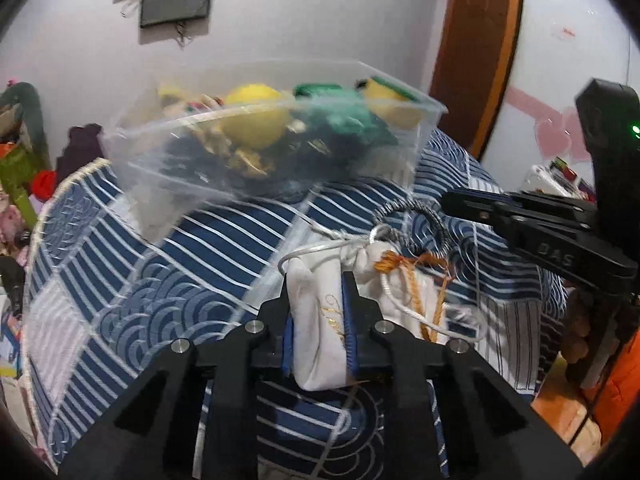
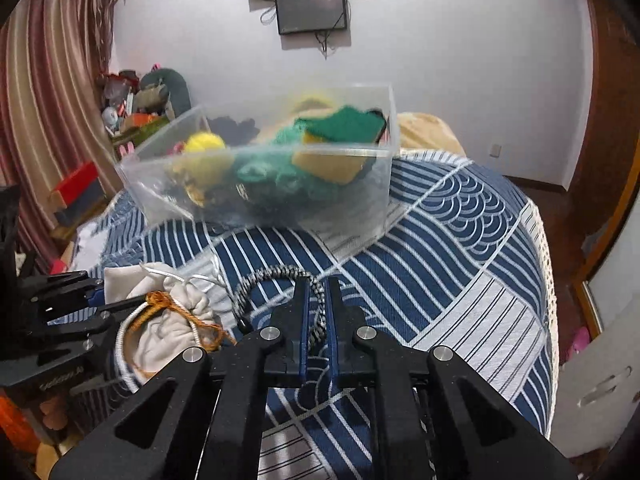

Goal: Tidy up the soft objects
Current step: 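Grasp the white drawstring bag with the left gripper while the right grasps the beaded bracelet, then place the white bag and beaded bracelet into the clear box with both grippers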

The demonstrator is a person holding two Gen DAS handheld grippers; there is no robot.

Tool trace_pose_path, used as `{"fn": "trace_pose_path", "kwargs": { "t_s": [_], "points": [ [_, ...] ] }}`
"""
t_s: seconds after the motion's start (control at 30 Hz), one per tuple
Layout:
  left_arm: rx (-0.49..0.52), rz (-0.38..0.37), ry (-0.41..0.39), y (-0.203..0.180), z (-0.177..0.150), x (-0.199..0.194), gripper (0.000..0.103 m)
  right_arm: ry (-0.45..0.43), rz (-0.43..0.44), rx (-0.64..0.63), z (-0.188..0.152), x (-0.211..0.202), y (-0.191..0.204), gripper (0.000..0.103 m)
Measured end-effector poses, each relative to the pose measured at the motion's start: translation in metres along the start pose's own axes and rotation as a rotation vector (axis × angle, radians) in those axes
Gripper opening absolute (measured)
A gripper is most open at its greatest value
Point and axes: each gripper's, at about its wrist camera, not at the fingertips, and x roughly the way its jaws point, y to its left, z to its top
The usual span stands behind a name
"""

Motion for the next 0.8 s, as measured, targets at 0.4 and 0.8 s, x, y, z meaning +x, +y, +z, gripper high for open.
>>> {"fn": "trace_pose_path", "kwargs": {
  "t_s": [0.4, 0.8],
  "points": [
    [-0.081, 0.100, -0.189, 0.040, 0.024, -0.060, 0.020, 0.057, -0.037, -0.009, 0.003, 0.016, -0.003, 0.011],
    [-0.140, 0.113, -0.205, 0.054, 0.035, -0.054, 0.020, 0.120, -0.041, -0.057, -0.004, 0.041, 0.010, 0.009]
  ]
}}
